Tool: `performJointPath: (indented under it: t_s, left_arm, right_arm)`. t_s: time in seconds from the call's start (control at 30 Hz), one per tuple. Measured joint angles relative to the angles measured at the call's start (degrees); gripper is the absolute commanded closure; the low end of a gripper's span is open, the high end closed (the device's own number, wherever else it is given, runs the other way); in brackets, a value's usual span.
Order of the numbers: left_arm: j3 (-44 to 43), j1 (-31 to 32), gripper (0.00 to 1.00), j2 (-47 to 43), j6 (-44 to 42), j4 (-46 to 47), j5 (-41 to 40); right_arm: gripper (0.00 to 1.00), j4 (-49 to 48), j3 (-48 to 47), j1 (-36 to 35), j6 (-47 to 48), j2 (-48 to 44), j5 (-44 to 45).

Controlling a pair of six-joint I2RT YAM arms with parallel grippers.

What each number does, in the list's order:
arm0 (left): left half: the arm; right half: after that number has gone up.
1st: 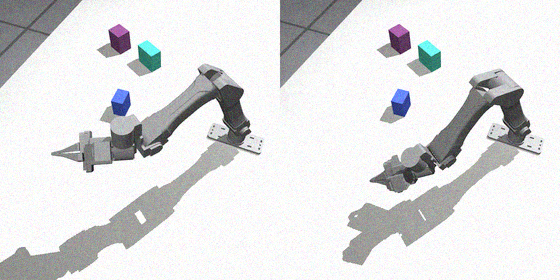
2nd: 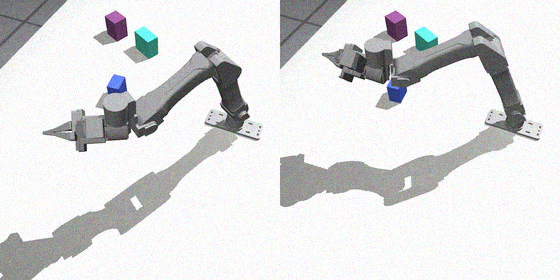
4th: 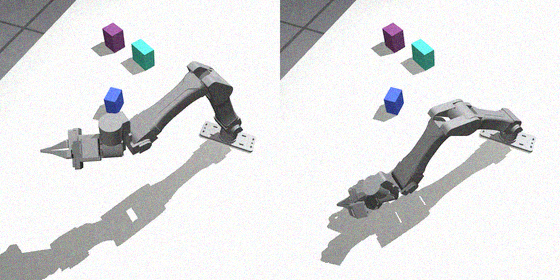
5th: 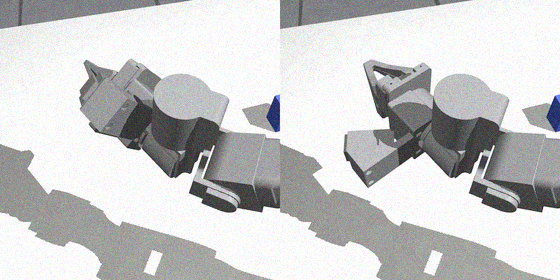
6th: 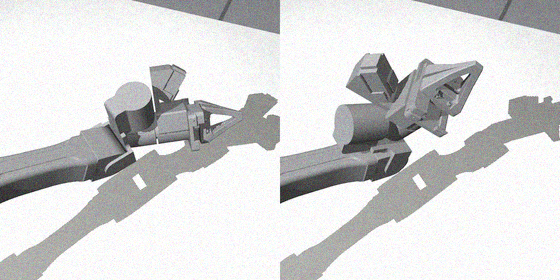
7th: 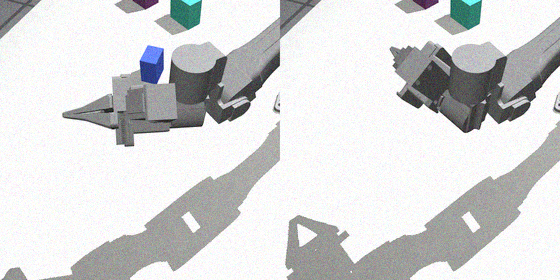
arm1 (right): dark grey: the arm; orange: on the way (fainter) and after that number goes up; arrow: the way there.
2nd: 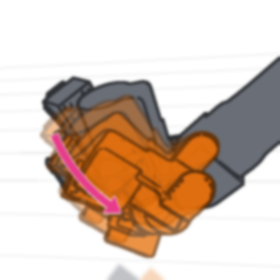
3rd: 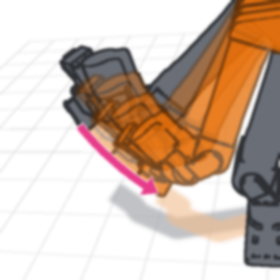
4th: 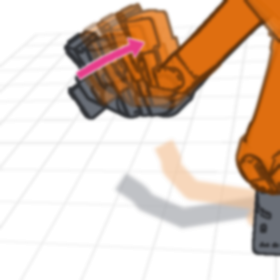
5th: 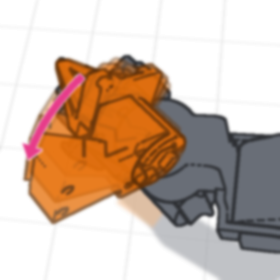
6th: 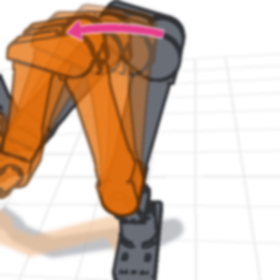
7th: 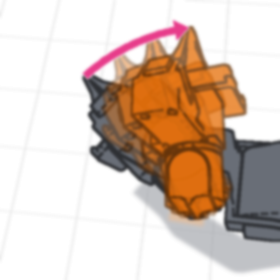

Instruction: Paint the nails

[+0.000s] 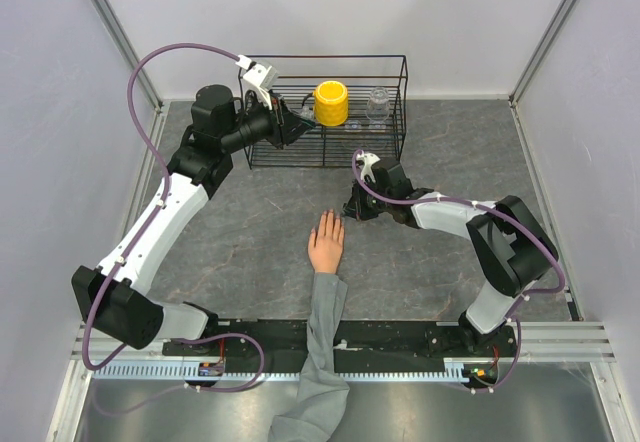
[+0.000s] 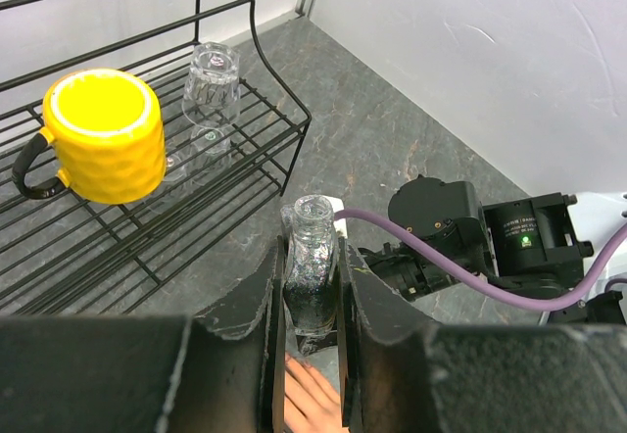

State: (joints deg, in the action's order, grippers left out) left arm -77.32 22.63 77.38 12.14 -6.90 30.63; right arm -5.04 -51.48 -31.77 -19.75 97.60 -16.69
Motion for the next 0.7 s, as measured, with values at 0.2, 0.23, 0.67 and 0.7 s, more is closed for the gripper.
performJointPath:
  t_s: [0.2, 0.23, 0.67, 0.7]
  left_arm:
    - [0.0, 0.0, 0.98, 0.0, 0.0, -0.3, 0.1]
    - [0.0, 0.0, 0.98, 0.0, 0.0, -0.3, 0.1]
    - [0.0, 0.0, 0.98, 0.0, 0.0, -0.3, 1.0]
    - [0.0, 0.0, 0.98, 0.0, 0.0, -0.3, 1.0]
  right_arm:
    - [1.0, 0.0, -0.2, 0.0, 0.0, 0.4, 0.0]
    - [1.0, 0.0, -0.2, 0.0, 0.0, 0.7, 0.0]
    - [1.0, 0.2, -0.2, 0.0, 0.0, 1.7, 0.0]
    - [1.0, 0.2, -0.2, 0.0, 0.0, 1.7, -0.1]
